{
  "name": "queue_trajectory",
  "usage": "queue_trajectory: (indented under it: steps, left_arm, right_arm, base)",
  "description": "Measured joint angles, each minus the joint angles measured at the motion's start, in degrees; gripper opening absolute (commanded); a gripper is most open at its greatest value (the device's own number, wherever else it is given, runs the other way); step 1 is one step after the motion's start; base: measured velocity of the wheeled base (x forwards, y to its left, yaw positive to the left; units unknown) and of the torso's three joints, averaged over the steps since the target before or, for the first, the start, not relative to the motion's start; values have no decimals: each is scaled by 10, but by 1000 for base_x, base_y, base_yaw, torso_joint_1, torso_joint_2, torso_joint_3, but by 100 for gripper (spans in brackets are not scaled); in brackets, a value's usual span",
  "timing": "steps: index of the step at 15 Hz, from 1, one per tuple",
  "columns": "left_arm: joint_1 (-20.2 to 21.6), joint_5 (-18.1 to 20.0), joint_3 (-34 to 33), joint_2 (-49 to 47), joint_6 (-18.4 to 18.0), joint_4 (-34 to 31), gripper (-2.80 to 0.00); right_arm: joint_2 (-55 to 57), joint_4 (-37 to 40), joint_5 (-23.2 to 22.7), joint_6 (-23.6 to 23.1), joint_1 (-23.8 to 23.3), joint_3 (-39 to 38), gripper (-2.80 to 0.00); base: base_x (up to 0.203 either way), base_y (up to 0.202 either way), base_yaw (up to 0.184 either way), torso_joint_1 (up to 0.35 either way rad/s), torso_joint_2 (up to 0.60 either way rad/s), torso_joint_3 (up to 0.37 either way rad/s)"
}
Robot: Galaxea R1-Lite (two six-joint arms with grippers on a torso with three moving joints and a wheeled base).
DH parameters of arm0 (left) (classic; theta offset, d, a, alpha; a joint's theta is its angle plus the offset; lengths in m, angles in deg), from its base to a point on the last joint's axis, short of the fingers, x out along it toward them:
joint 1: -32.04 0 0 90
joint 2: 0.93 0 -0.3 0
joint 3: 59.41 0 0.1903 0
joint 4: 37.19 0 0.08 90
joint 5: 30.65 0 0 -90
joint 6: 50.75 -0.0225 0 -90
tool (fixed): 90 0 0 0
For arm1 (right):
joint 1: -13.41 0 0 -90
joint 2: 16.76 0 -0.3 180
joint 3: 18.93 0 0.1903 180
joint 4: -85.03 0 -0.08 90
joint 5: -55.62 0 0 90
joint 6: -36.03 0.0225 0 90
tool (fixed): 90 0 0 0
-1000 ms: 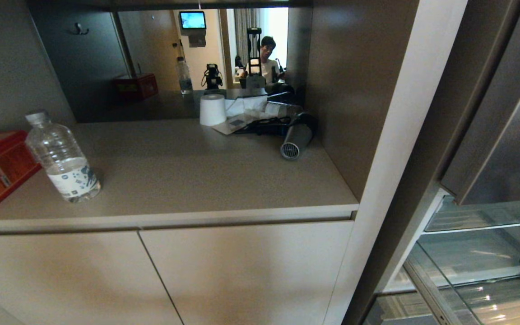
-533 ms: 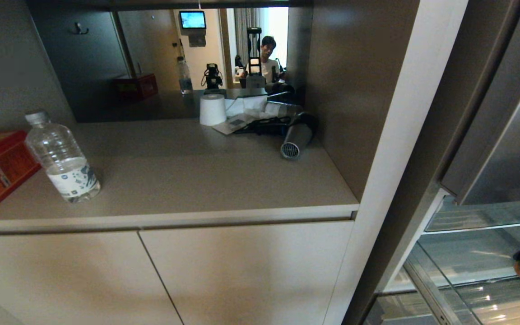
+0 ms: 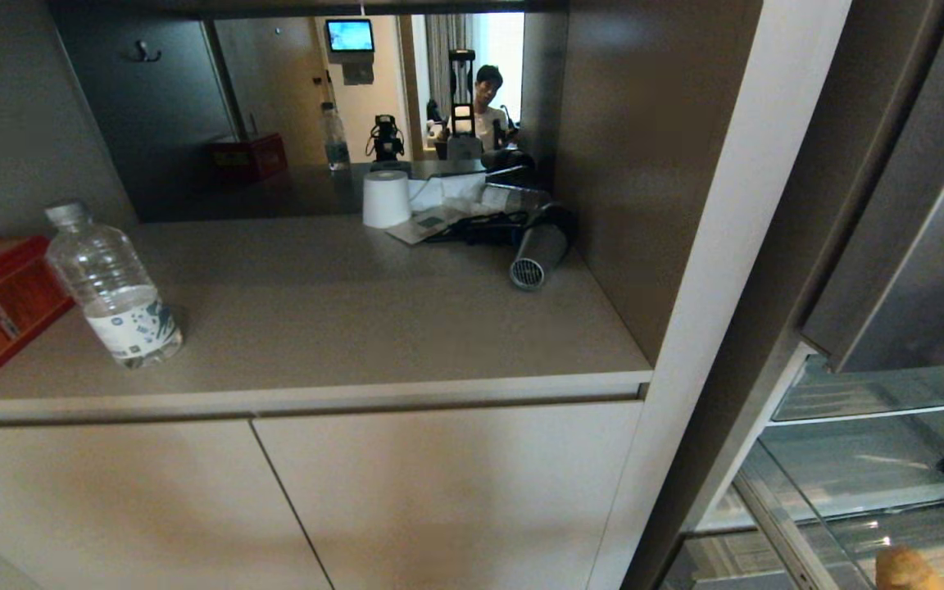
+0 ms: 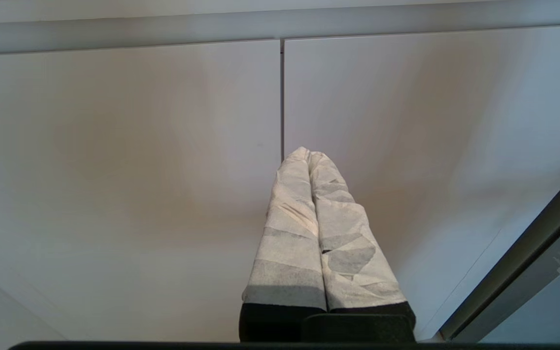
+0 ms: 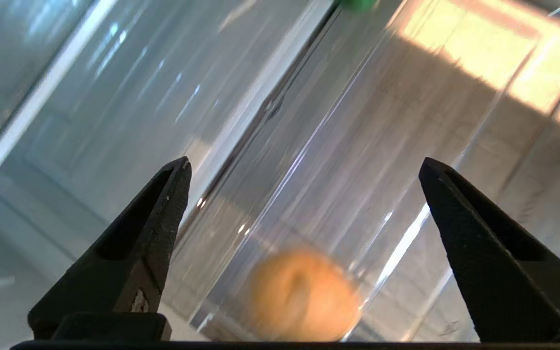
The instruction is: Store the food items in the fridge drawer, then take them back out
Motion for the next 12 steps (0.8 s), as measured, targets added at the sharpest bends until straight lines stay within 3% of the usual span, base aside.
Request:
queue_trajectory:
  steps: [1,2,5,12]
  left_arm:
    - [0,0,0,0,0,0,-280]
    - [0,0,0,0,0,0,-280]
    - [0,0,0,0,0,0,-280]
    - [0,0,0,0,0,0,-280]
  right_arm:
    - [-16,0,-3,-10,-11,-3,0]
    - [-37,1,-9,-20,-23,-7,-280]
    - [-113,28,-33,-44,-83,-28,-280]
    - [-186,44,-169,-56,-271,-83,-280]
  base:
    - [0,0,0,0,0,0]
    - [0,0,0,0,0,0]
    - [0,0,0,0,0,0]
    - [0,0,0,0,0,0]
